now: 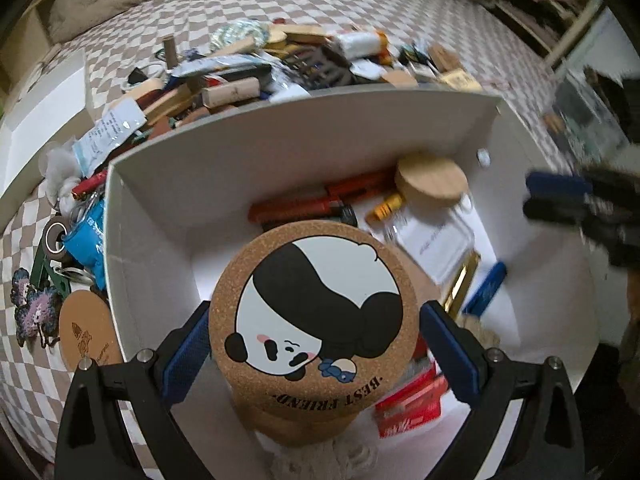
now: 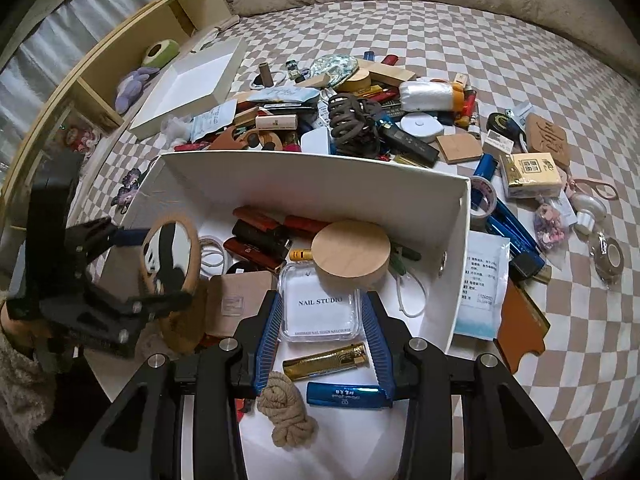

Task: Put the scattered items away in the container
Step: 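Lower the panda coaster into the white box and open the left tool, then withdraw both tools up from the white box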

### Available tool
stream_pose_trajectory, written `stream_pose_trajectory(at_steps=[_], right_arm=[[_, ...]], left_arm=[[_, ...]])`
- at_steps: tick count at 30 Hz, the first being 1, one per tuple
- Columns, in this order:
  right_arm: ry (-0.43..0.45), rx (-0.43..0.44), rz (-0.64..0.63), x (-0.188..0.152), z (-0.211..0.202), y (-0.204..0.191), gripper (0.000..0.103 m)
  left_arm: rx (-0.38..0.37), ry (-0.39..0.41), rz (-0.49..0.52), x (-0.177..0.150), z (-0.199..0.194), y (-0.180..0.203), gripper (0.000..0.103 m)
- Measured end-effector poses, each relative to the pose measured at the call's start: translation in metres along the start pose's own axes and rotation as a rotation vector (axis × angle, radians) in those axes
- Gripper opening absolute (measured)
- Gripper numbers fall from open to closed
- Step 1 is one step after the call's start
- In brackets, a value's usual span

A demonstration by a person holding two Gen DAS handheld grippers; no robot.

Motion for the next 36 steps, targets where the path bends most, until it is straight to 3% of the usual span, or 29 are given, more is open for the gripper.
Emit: stream_pose_trajectory(at_steps=[14,36], right_arm=[[-0.011,-0.015,-0.014,0.0,0.004,-0.004,0.042],[-0.033,-0.029,-0.06,-0.006,0.008,-0.015,0.043]], left_arm=[[0.117,-0.038,0.189,-0.039,0.0,0.015,0.1],[0.139,0.033,0.141,-0.023,-0.017,0.01,0.103]])
Point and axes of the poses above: each gripper's, at about its wrist camera, not at the fingertips, and z roughly the way its jaws point, y to its right, x to its top, the point moved 5 cm from there along z, roughly the way its jaws point, and after that the axes turned 7 degrees about -y, right-handed, at the moved point
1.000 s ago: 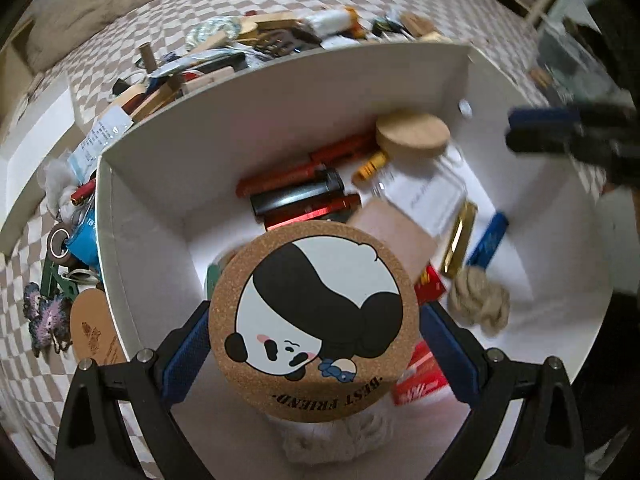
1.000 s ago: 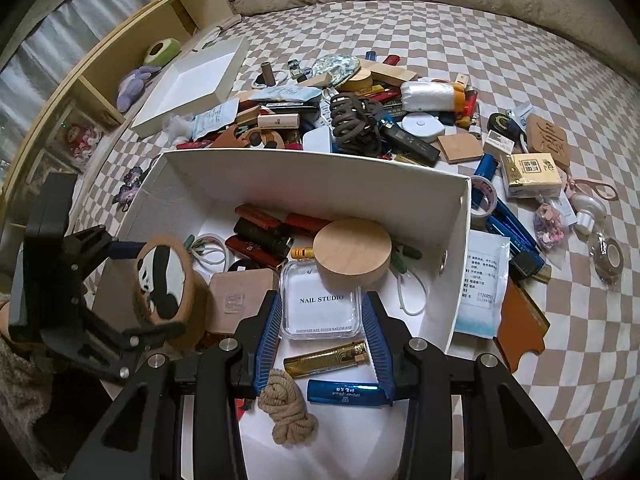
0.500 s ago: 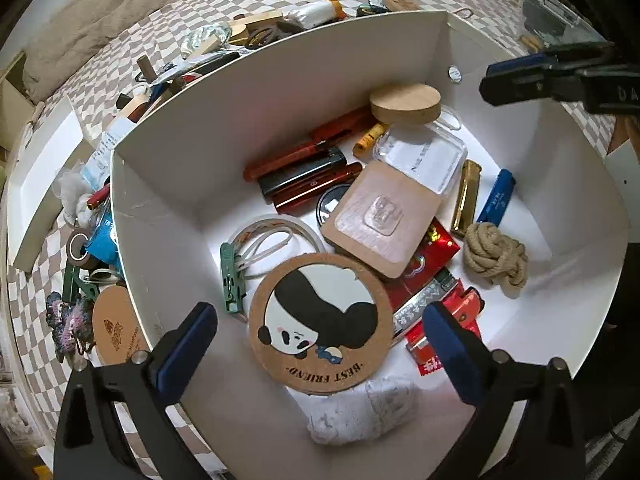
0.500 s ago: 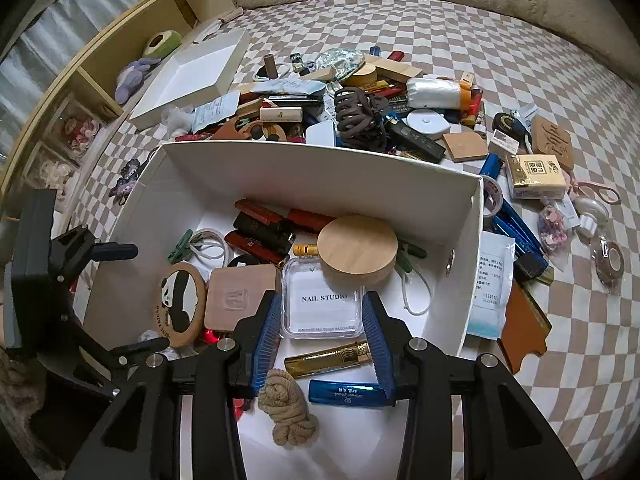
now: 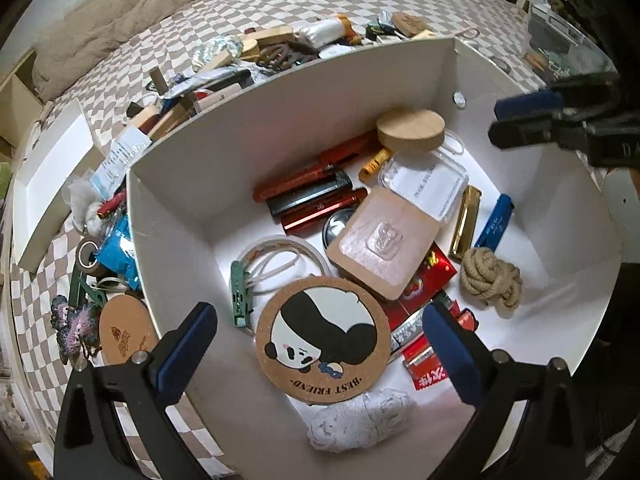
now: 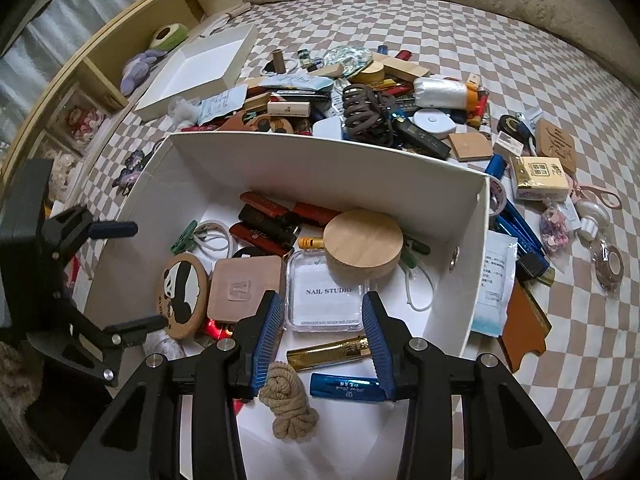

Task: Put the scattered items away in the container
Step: 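Withdraw both tools up from the white box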

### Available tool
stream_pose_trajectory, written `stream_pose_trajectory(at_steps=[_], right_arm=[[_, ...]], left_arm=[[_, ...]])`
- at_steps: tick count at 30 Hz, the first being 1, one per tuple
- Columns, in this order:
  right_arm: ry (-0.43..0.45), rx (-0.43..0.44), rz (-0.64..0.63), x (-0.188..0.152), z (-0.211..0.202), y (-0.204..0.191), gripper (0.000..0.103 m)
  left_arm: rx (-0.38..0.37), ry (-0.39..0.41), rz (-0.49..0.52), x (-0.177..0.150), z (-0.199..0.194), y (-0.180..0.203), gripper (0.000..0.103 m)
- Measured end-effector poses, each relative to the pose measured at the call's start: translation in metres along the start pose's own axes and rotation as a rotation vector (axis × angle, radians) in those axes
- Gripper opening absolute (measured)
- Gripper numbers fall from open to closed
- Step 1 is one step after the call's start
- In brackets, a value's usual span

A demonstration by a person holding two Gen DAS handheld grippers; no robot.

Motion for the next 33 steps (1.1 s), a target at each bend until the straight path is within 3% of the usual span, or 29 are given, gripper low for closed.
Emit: stream_pose_trajectory(at_steps=[8,10,14,15,16,18,33], right_arm=[[-0.015,-0.049,-0.016,-0.002,0.004,-0.001,0.045],[-0.007,-0.048,-0.01,-0.002,0.002,0.0,0.061],[0.013,-0.046,-0.003,-0.002,-0.004,0.002,0.065],[0.017,-0.051,-0.001,-0.002,-0.005,0.002,0.072],[0.026,-0.06,0.002,-0.002,-0.006,0.003,0.088],[0.047,-0.077,0.0,-0.003,-0.008,0.004,0.103],[0.1,-0.09,-0.027,-0.001,-0.016,-0.006,0.103]], left_arm=[[-0.013,0.073,-0.06,0.013,-0.014,-0.009,0.103],[-0.018,0.084,-0.071,0.016,-0.017,-0.01,0.103],[-0.021,0.101,-0.083,0.023,-0.022,-0.012,0.103],[-0.021,0.105,-0.086,0.024,-0.023,-0.012,0.103],[-0.021,0.109,-0.091,0.026,-0.023,-0.013,0.103],[-0.028,0.116,-0.106,0.027,-0.025,-0.014,0.103],[-0.056,0.182,-0.159,0.026,-0.041,-0.028,0.103]])
Point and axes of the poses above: each gripper's, at about its wrist camera, not at the fingertips, and z roughly the way its jaws point, y to its right, x to its top, the point moved 5 cm from there along z, roughly the way its jaws point, and after that the axes turned 7 degrees about -y, right-handed, at the moved point
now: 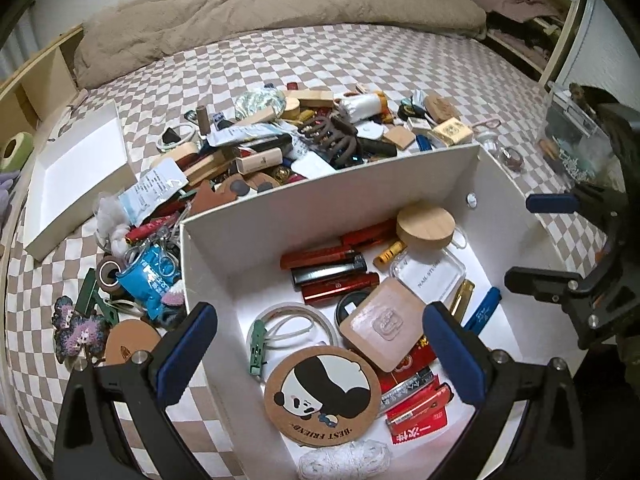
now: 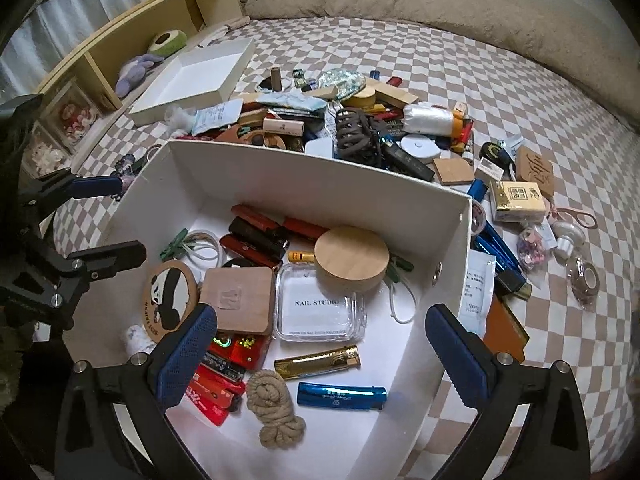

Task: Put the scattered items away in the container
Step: 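Withdraw both tools up from the white box, then move the left tool over the plain cork coaster while the right tool approaches the brown leather strip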

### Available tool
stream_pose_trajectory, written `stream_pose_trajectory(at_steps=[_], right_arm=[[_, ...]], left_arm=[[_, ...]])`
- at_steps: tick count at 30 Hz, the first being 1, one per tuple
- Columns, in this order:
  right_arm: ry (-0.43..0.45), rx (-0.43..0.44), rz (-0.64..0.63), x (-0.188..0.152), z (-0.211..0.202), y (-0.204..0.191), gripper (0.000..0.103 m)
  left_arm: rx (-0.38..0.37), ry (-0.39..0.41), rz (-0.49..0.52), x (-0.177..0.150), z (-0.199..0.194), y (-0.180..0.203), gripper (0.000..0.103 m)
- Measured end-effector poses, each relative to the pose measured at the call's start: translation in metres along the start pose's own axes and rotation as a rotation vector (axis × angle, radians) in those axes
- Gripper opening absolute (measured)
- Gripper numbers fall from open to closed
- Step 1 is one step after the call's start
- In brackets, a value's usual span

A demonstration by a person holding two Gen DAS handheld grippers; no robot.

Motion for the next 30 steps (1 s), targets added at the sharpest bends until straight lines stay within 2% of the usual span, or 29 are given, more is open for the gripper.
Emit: stream_pose_trajectory(at_steps=[7,14,22,26,30], right_arm=[[0.128,0.011,0.037,0.006,-0.021,0.013,0.103],[0.255,0.018,0.097,0.016,-0.048,0.037,0.103],[0.384,-0.135,0.118,0.015,-0.073,0.071,0.103],[0.407,-0.149,0.162,0.011,-0.077,0.091,0.103],[0.412,-0.153,0.234,0.006,-0.076,0.115,0.103]], left_arm=[[0.001,0.098,-0.044,0.006,-0.016,-0.018,0.103],[0.025,0.186,-0.126,0.006,-0.032,-0.055,0.103],[0.086,0.268,-0.214,0.003,-0.047,-0.101,0.103],[0.123,0.302,-0.275,-0.004,-0.052,-0.126,0.103],[0.151,0.288,-0.315,-0.014,-0.047,-0.147,0.103]])
Point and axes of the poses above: each gripper's, at about its wrist camera, not at the fingertips, and z roughly the way its jaws point, y to its right, x to its top, the point moved 5 cm from there along z, roughly the way its jaws point, and after that the axes turned 7 degrees about -y, right-handed, at the moved point
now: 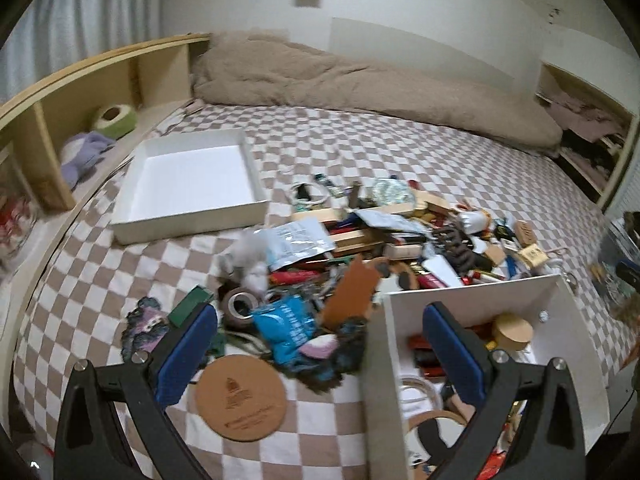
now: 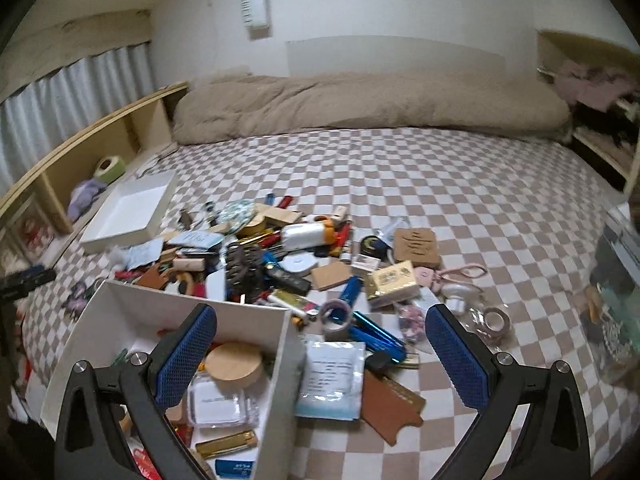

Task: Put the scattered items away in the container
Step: 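Move the left tool over the plain cork coaster while the right tool approaches the brown leather strip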

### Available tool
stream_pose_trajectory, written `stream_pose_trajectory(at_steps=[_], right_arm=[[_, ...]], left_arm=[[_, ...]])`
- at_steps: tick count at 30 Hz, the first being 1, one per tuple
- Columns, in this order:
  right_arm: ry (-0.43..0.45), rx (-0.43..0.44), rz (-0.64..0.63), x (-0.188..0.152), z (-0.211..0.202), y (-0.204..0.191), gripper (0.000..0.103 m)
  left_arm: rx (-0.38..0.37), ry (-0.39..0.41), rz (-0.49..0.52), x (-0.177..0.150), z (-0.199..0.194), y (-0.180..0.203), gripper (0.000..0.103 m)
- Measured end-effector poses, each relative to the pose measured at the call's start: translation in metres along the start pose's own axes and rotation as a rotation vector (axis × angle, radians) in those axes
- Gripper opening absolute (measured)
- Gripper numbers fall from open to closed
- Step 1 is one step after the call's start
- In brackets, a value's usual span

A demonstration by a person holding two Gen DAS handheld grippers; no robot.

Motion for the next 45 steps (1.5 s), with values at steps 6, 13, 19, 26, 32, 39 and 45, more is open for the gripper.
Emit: stream_pose_trajectory(at_steps=[6,13,19,26,32,39,45], right_arm=[[-0.028,-0.009,0.108,-0.007,0.009,0.033,0.103],[-0.099,-0.028,0.226,-0.024,0.025,0.069,0.103],[-0.141,-0.081,0.243,-0.039,0.034,0.091,0.103],[-0.22,-0.114,0.265,-0.056,0.049,0.108,0.103],[-0.304,-0.143,0.24,-0.074,0.065,0.114,0.103],[-0.406,-0.147,0.193,-0.094,0.083,0.11,0.103],[-0.46,-0.106,0.202,-0.099,0.094,0.096,0.103]], left_arm=[[0.052,-0.015,-0.023,-0.009,0.008,-0.025,0.103],[0.092,-0.056,-0.05,-0.024,0.02,-0.051,0.103],[0.094,-0.125,-0.097,-0.037,0.036,-0.068,0.103],[0.104,-0.222,-0.128,-0.053,0.055,-0.076,0.103],[0.117,-0.293,-0.128,-0.065,0.069,-0.076,0.103],[0.116,-0.363,-0.137,-0.079,0.086,-0.077,0.103],[0.107,-0.406,-0.148,-0.086,0.098,-0.075,0.103]])
Point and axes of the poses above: each gripper's, at about its wrist camera, not at the fingertips, and z roughly the way its jaws point, y to its right, x to its top, the point moved 5 cm from there along z, roughly the way its jaws point, and after that the axes turned 7 degrees about -y, right-handed, at the moved point
